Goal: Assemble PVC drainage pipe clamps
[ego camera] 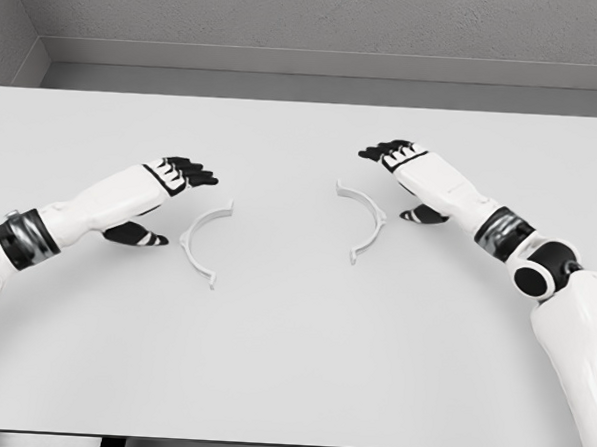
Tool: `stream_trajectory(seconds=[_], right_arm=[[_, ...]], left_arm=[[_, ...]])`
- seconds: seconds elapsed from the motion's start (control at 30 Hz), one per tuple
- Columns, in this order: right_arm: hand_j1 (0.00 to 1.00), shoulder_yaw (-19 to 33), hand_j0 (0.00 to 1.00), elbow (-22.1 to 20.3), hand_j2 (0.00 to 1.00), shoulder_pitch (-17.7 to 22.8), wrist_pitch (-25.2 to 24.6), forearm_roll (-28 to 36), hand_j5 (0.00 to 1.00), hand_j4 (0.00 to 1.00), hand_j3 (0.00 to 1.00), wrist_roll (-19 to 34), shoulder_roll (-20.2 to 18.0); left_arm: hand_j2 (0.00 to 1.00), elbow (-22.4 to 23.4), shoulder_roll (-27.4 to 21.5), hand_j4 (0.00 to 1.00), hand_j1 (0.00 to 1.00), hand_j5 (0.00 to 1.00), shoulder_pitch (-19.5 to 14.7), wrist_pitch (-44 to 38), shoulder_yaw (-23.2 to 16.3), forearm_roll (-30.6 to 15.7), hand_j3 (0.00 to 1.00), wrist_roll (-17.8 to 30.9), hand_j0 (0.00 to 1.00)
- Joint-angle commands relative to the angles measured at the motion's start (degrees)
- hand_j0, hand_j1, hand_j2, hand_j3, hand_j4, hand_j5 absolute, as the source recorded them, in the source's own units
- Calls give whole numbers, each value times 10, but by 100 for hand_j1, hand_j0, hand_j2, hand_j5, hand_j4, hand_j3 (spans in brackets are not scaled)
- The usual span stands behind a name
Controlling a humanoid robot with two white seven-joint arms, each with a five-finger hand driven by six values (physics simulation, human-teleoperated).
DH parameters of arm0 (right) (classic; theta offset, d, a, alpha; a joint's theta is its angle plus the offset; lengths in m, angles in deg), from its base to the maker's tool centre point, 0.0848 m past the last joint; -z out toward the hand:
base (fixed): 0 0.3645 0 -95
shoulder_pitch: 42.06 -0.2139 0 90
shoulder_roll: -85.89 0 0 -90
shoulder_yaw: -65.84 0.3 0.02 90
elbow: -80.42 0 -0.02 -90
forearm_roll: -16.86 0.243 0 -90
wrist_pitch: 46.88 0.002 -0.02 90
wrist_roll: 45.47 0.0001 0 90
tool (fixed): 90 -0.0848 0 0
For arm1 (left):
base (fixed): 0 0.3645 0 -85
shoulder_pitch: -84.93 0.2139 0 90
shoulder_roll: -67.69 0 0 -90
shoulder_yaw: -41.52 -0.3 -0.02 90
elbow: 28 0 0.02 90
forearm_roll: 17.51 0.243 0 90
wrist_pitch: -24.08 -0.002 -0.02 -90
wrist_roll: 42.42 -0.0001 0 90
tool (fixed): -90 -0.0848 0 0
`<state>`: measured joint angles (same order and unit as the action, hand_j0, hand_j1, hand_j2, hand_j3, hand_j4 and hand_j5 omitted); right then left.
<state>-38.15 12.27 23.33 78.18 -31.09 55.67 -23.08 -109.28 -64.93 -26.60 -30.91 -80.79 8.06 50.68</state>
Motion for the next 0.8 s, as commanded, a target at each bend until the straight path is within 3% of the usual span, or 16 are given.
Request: stream_trajectory(seconds=[0.0,0.77], right_arm=[[100,-3,100,0,100,0,-1,4,100,100,100,0,3],[100,-4,100,16,100,-12,-1,3,100,100,100,2,18]], left_arm=[[100,8,9,100,100,100,0,0,-2,-3,100,0,100],[100,45,35,100,100,100,-4,0,-14,-3,100,0,100]])
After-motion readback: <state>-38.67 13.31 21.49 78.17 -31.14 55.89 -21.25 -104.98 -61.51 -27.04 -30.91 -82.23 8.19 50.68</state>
